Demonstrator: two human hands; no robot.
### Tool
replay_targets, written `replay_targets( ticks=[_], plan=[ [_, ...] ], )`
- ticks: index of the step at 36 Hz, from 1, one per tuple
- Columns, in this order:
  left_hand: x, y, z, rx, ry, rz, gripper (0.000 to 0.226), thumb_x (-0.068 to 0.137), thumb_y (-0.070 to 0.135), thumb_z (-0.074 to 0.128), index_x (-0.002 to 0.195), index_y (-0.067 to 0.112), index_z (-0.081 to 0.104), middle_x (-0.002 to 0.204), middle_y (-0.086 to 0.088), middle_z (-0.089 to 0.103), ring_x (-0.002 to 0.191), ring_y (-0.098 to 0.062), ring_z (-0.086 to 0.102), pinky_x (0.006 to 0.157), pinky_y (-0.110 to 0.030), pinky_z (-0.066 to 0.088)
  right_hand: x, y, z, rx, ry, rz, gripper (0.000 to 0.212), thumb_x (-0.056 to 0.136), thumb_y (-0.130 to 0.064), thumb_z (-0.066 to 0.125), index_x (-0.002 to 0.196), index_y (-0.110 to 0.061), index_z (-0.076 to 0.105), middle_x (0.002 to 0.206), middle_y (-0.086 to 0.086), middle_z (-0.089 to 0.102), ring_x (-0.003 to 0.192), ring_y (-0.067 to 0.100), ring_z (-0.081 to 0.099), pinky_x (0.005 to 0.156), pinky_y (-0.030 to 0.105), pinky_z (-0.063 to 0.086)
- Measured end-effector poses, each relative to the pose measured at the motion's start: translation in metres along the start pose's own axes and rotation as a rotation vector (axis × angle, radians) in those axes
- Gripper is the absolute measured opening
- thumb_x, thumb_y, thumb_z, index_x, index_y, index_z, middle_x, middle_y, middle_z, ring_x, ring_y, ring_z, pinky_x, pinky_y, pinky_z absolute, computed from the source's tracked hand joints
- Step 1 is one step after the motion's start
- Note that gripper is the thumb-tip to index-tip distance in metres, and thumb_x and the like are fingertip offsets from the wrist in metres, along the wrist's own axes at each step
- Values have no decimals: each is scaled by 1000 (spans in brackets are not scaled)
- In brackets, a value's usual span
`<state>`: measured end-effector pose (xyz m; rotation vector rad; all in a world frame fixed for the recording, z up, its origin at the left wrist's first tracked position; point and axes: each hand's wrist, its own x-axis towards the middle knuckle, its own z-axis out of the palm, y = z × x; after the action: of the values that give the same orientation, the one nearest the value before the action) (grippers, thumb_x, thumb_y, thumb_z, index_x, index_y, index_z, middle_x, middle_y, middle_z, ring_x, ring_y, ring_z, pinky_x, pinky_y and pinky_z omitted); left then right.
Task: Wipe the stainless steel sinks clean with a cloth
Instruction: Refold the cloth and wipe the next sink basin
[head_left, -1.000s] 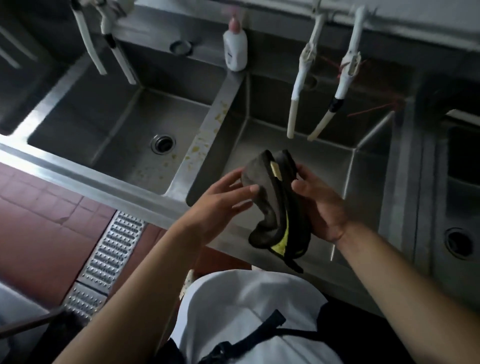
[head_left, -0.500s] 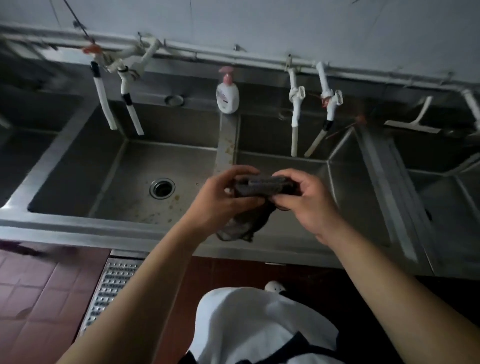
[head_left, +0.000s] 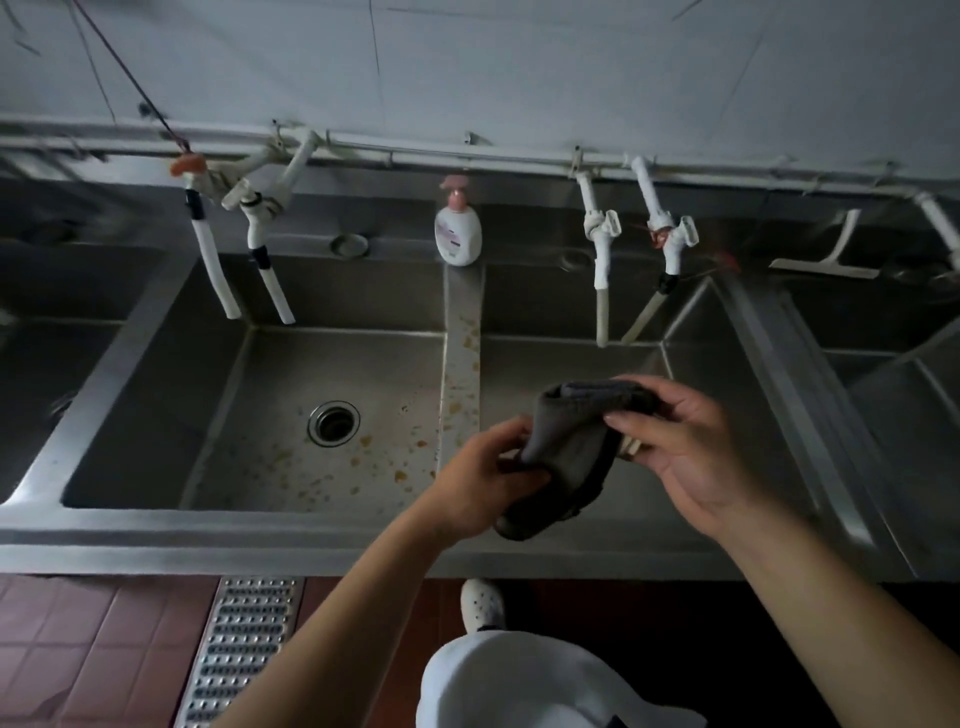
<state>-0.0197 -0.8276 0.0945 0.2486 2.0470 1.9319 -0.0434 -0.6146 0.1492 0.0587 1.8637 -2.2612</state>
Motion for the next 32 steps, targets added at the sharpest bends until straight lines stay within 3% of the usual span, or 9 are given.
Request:
replay_targets(
  ticks=[8,11,14,18,24,26,28,30,32],
  plan=[
    [29,7,-47,-245,5,-243,46,84,0,66,128,10,59,118,-16,69,113,-32,65,95,-41,55,87,35,14,132,-422,353,43,69,-21,87,111,-18,75,119,12,71,112,26,67,83,31,57],
    [50,-4,-68,-209,187,-357,45,86,-3,68,124,21,59,121,-17,67,105,-27,69,84,-36,58,131,56,29,78,-322,402,32,75,-15,80,107,-16,76,114,11,73,107,27,70,78,33,59],
    [55,-27,-87,-39,488,-436,58,88,9,71,133,39,49,135,0,55,106,-13,65,79,-27,54,185,65,41,-89,-93,297,17,82,-14,77,98,-15,75,101,6,76,97,24,72,85,37,58],
    [29,-70,-105,242,538,-652,70,91,24,70,145,48,33,150,0,42,135,-24,46,107,-46,45,274,66,52,-562,133,-20,24,90,-25,69,111,-14,70,94,-4,69,95,21,68,70,22,48],
    [-32,-118,-103,753,476,-966,83,89,46,66,154,43,14,164,1,16,151,-25,13,120,-50,21,369,118,76,-1028,-53,-69,24,96,-22,56,118,-13,61,120,12,63,112,33,60,82,32,41],
    [-53,-126,-101,791,502,-1022,83,89,51,62,154,45,11,166,2,6,152,-24,3,122,-48,15,378,145,87,-1141,-201,29,31,97,-24,53,126,-11,58,134,14,56,125,36,52,96,36,42],
    [-70,-130,-100,793,514,-1055,81,90,52,61,153,46,10,167,1,1,153,-26,0,122,-47,13,375,170,97,-1280,-267,75,45,99,-27,51,143,-16,48,155,10,37,145,38,26,118,40,23],
    [-82,-132,-104,797,525,-1073,81,90,50,62,153,45,13,167,0,2,153,-26,1,121,-48,16,366,185,101,-1352,-211,27,52,100,-27,49,151,-19,38,163,6,23,151,38,8,123,42,7],
    [-90,-134,-107,797,554,-1084,80,90,49,64,154,43,16,167,-2,4,153,-26,2,121,-50,18,359,193,102,-1387,-190,-28,53,100,-26,49,151,-20,37,163,4,21,151,37,6,123,45,9]
  ],
)
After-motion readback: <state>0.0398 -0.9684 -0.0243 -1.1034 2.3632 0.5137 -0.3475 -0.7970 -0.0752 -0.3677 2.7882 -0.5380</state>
